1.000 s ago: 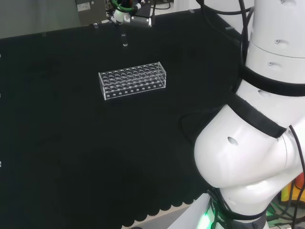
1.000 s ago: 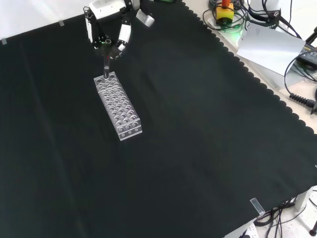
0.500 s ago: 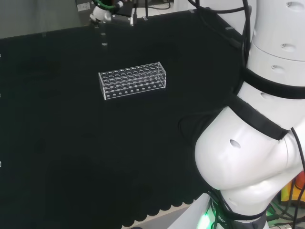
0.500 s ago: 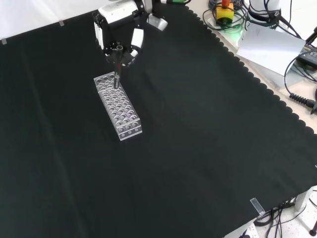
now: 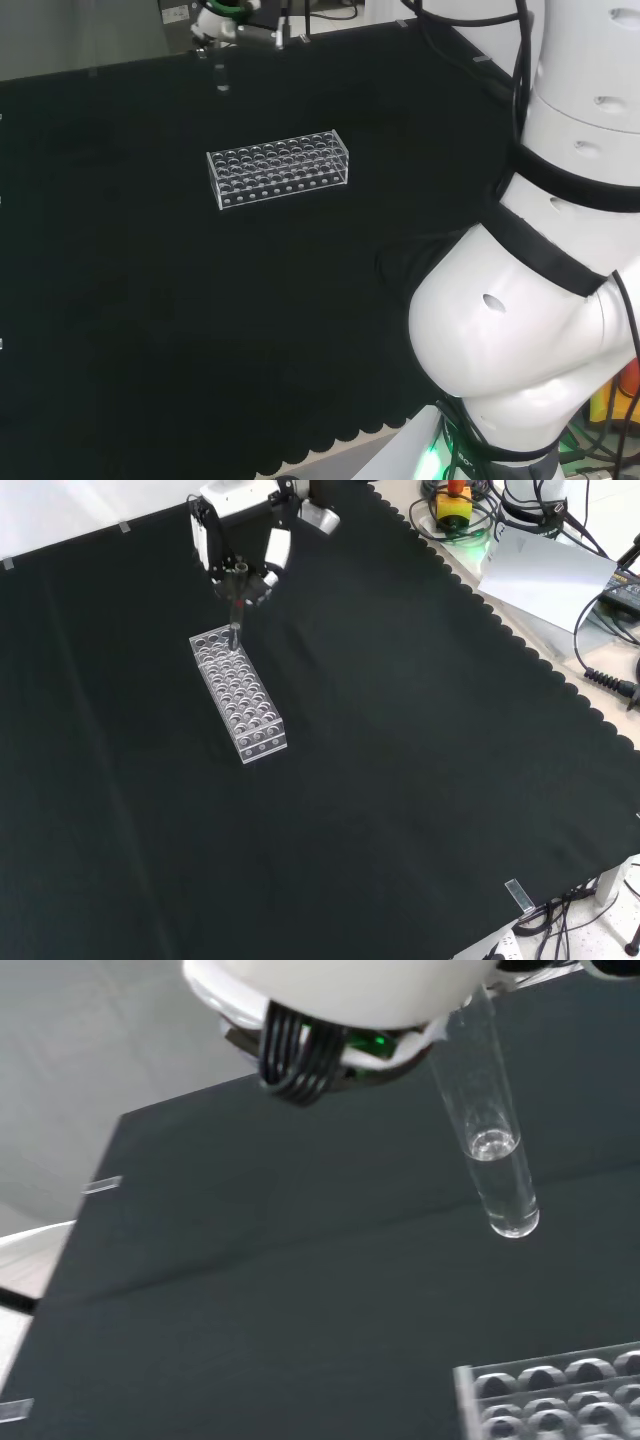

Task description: Shake the test tube.

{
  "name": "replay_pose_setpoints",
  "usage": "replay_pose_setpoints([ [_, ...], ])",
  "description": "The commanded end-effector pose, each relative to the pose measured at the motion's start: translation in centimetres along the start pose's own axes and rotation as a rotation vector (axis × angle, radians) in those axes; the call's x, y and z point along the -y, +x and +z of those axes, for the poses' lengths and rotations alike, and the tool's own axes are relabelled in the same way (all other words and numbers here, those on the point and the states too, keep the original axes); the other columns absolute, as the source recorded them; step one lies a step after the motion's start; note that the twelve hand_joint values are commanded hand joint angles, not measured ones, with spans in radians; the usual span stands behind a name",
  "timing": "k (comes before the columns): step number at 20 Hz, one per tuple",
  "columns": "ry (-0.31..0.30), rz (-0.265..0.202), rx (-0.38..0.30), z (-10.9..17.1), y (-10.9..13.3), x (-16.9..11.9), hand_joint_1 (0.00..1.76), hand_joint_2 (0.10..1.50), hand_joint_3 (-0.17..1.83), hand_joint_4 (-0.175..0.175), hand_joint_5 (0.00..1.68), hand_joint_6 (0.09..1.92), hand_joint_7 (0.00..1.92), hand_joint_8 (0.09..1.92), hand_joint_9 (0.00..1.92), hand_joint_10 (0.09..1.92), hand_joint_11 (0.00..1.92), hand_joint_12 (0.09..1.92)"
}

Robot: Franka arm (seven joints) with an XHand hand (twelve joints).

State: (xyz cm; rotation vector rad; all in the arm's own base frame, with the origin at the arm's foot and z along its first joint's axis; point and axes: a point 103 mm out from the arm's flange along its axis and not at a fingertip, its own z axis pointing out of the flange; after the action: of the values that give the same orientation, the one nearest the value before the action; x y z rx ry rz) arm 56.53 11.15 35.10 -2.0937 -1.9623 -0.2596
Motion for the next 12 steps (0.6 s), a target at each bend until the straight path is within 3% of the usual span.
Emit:
replay_pose_setpoints([
  [1, -0.055, 0.109, 0.079, -2.2, -7.8, 0.3, 1.23, 0.65, 0.61, -0.175, 1.38, 0.45, 1.74, 0.47, 1.63, 0.49, 1.3, 0.85],
  [6, -0.079, 0.222, 0.138, -4.0, -14.9, 1.0, 1.23, 0.65, 0.61, -0.175, 1.38, 0.45, 1.74, 0.47, 1.63, 0.49, 1.29, 0.85],
  [8, -0.097, 0.267, 0.156, -4.6, -16.7, 1.3, 1.23, 0.65, 0.61, -0.175, 1.38, 0.45, 1.74, 0.47, 1.63, 0.49, 1.29, 0.85],
  [12, -0.101, 0.306, 0.189, -5.2, -19.1, 1.7, 1.23, 0.65, 0.61, -0.175, 1.38, 0.45, 1.74, 0.47, 1.63, 0.5, 1.29, 0.85],
])
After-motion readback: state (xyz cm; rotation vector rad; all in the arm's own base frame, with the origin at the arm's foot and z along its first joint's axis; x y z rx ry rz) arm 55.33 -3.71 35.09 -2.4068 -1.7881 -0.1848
